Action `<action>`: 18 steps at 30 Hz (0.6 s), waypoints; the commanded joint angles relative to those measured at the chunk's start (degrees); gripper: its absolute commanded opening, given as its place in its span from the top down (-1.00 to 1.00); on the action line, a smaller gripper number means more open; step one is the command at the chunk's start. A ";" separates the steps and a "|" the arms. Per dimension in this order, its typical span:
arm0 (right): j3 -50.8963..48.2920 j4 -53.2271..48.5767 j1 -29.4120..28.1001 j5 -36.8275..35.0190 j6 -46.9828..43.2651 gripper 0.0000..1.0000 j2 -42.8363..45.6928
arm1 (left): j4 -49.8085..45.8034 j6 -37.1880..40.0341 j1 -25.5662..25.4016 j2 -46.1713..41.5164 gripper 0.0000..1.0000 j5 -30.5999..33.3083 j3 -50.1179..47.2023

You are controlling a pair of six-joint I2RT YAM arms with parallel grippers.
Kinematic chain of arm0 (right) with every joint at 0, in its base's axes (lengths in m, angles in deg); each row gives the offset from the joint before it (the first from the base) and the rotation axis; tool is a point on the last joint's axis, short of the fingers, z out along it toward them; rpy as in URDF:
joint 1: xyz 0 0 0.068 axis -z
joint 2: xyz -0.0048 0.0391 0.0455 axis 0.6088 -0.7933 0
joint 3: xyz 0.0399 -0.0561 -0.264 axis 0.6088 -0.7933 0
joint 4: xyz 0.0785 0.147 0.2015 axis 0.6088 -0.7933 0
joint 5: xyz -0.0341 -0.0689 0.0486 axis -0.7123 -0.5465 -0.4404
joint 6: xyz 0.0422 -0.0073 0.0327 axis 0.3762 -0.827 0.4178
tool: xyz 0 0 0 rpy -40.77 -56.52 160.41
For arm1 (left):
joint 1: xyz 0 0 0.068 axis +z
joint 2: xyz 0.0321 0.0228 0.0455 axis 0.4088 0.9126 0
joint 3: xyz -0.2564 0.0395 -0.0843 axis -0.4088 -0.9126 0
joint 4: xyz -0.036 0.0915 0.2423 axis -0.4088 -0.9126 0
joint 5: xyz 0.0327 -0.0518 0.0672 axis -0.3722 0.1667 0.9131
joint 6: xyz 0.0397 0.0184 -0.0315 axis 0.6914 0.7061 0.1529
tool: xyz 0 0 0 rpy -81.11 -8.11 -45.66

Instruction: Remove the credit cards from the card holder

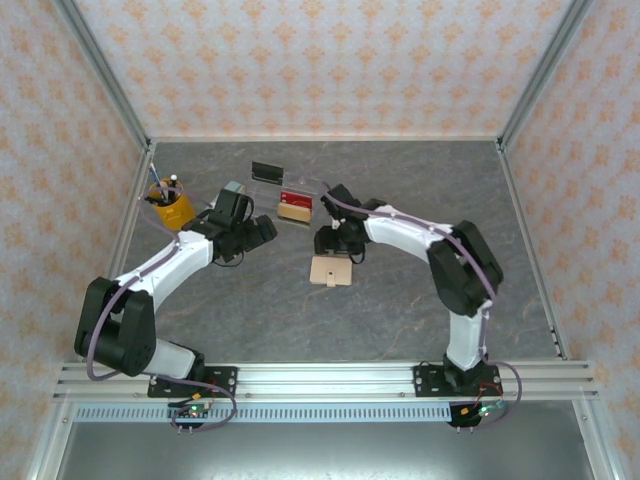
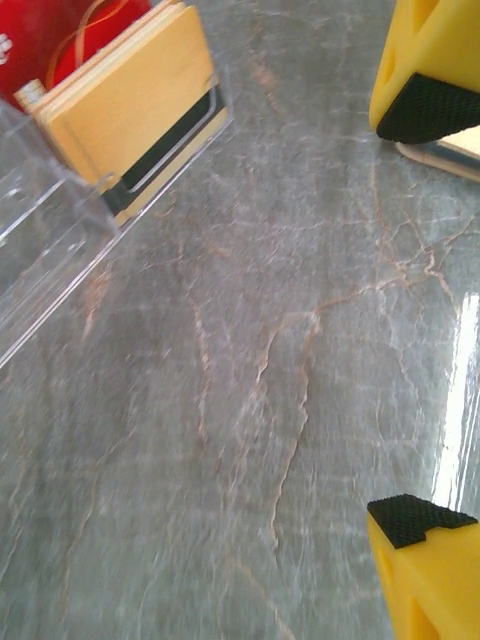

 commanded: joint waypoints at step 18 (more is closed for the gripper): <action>-19.78 4.25 -5.09 1.32 19.85 0.86 9.82 | 5.66 6.97 -11.76 22.62 0.02 -10.80 18.32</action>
